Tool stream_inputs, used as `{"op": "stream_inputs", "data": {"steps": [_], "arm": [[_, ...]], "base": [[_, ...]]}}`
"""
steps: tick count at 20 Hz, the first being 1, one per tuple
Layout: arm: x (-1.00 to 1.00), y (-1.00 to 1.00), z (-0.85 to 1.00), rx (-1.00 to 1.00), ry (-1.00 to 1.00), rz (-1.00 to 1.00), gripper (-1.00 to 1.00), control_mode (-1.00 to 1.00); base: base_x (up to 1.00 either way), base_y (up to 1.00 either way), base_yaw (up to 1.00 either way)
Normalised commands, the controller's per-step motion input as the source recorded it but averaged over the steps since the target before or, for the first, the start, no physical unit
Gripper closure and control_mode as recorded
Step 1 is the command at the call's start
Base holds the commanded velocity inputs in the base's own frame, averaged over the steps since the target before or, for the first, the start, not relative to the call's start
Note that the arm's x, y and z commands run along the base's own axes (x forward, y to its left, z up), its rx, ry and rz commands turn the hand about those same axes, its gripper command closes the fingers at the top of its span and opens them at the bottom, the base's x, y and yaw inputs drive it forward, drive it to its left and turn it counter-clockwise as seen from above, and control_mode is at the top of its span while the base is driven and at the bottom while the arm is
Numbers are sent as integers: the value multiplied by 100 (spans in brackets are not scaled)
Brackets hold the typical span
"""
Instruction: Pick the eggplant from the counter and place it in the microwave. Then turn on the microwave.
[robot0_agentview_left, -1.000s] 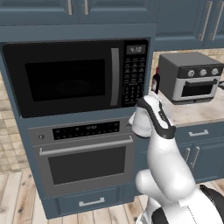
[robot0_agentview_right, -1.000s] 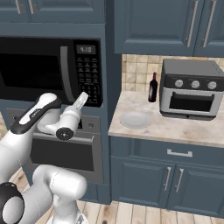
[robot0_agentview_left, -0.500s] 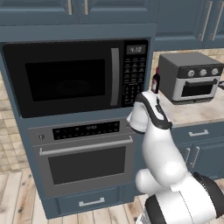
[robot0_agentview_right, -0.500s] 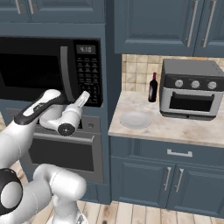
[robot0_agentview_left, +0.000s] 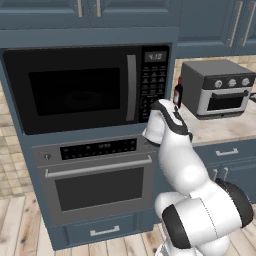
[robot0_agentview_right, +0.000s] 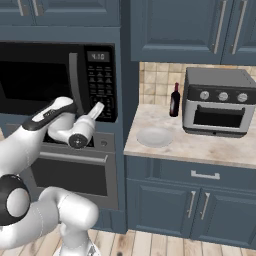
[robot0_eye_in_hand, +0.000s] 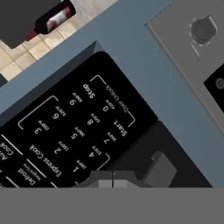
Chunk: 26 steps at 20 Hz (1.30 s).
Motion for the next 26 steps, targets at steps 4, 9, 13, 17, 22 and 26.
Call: {"op": "stream_inputs", "data": {"steps": [4,9,13,17,22,26], "arm": [[27,1,-6,2,6,0,100,-100],[28,0,-8,3,6,0,100,-100],[27,0,-12,2,5,0,100,-100],[25,1,-18,2,4,0,100,-100],[25,3,-23,1,2,0,100,-100],[26,7,-25,0,0,0,100,-100]], "base": [[0,0,0],[0,0,0],[0,0,0],[0,0,0],[0,0,0],[0,0,0]]}}
